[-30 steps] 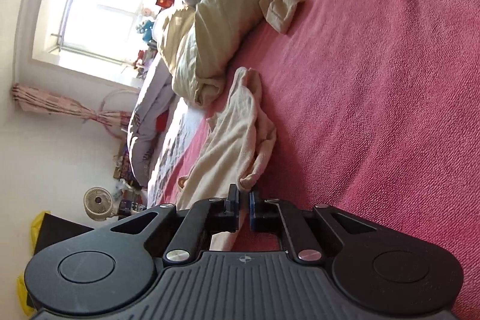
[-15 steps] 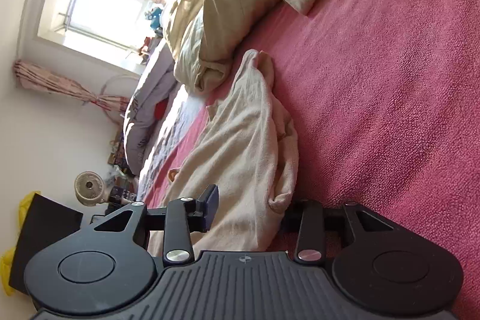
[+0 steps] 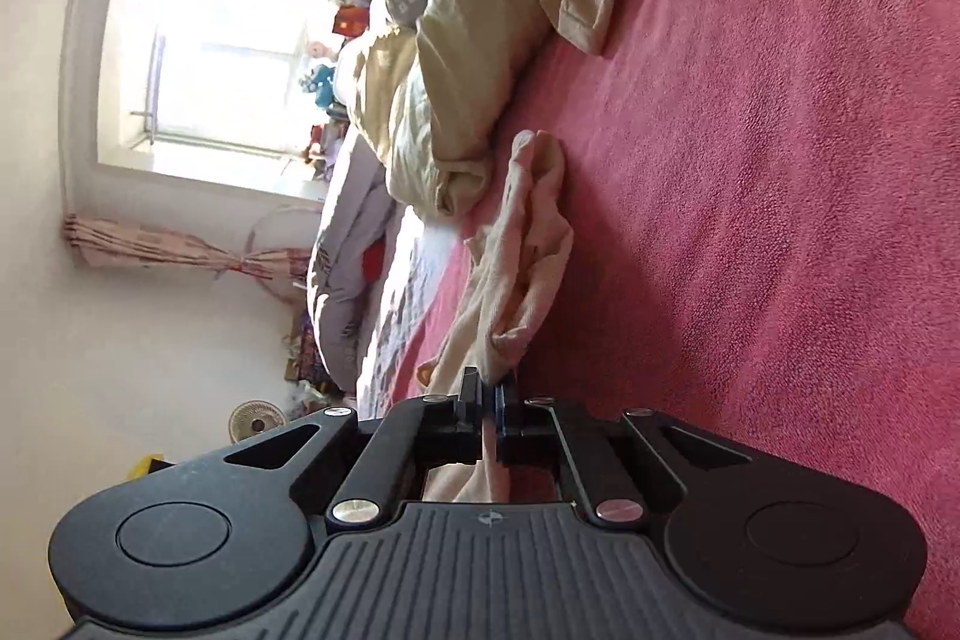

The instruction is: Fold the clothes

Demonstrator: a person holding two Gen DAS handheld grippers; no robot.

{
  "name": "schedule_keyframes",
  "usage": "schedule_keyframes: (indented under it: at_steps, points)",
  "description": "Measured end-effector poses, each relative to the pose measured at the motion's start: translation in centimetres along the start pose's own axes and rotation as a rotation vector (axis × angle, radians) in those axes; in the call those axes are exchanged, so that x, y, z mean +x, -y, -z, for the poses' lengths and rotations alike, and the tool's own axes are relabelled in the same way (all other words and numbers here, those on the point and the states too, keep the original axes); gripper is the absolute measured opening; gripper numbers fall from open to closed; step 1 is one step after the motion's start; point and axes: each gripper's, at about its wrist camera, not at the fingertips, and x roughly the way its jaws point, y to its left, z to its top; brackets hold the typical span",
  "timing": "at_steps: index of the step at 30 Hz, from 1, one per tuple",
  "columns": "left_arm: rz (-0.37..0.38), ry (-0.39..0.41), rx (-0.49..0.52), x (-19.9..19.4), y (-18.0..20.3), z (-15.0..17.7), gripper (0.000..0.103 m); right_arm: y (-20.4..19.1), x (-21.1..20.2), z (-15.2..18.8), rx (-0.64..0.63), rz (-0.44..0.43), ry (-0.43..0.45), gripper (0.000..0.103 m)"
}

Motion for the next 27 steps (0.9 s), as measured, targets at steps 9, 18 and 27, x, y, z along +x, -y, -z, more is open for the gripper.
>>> schedule_keyframes:
  at_steps: [9, 18, 27]
  points:
    - [-0.17, -0.019, 0.016, 0.9, -4.5, 0.9, 0.001, 2.4, 0.3, 0.6, -0.134, 0.171, -0.002, 0.016]
    - [-0.119, -0.026, -0.027, 0.8, -5.6, 0.5, 0.011, 0.8, 6.3, -0.9, -0.156, 0.12, -0.005, 0.036]
    - [-0.066, -0.004, -0.005, 0.2, -3.6, 0.6, 0.0, -0.9, 5.8, -0.7, -0.1, 0.038, -0.029, 0.005]
